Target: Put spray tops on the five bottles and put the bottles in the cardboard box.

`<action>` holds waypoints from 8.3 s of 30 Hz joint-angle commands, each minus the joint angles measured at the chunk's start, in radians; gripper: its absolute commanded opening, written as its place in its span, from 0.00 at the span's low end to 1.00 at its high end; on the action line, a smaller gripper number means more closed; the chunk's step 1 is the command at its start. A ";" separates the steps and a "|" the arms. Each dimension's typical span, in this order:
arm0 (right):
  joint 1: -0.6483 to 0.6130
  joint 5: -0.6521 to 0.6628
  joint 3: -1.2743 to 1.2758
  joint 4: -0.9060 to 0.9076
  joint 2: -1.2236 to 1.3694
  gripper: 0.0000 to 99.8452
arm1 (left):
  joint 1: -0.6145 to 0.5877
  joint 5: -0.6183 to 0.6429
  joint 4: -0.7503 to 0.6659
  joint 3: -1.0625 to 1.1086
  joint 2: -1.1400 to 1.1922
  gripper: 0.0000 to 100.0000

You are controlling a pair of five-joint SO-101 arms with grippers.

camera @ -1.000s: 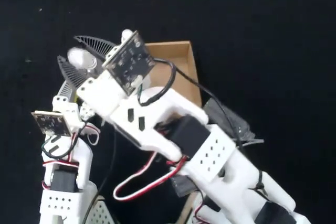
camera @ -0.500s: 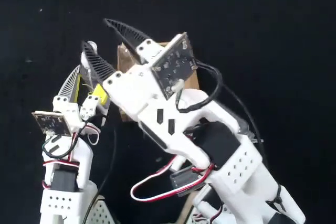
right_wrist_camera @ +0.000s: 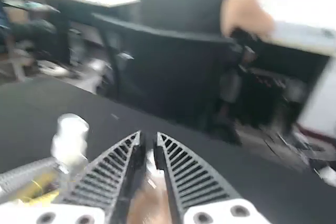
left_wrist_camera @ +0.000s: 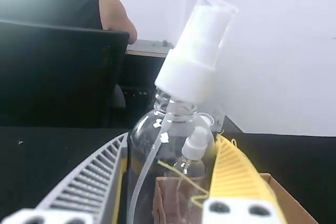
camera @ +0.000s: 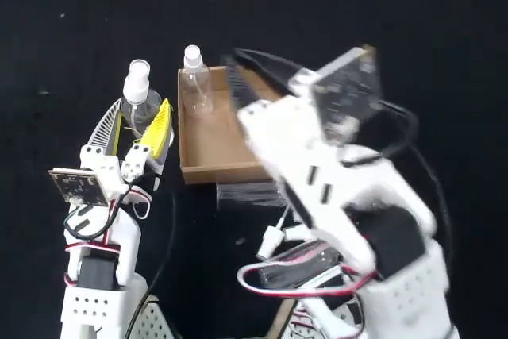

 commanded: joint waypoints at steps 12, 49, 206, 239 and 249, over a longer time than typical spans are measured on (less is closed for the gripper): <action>0.325 0.005 0.789 -0.183 -0.433 0.01 | -0.002 0.011 -0.018 0.021 -0.008 0.03; 0.333 0.038 1.173 -0.344 -0.688 0.01 | 0.025 0.003 -0.755 -0.196 0.848 0.03; 0.333 0.095 1.185 -0.359 -0.688 0.01 | 0.107 0.003 -1.867 -0.498 2.312 0.25; 0.333 0.095 1.187 -0.359 -0.688 0.01 | 0.133 0.003 -1.657 -0.165 1.812 0.25; 0.333 0.095 1.187 -0.359 -0.688 0.01 | 0.131 0.003 -1.608 -0.093 1.795 0.25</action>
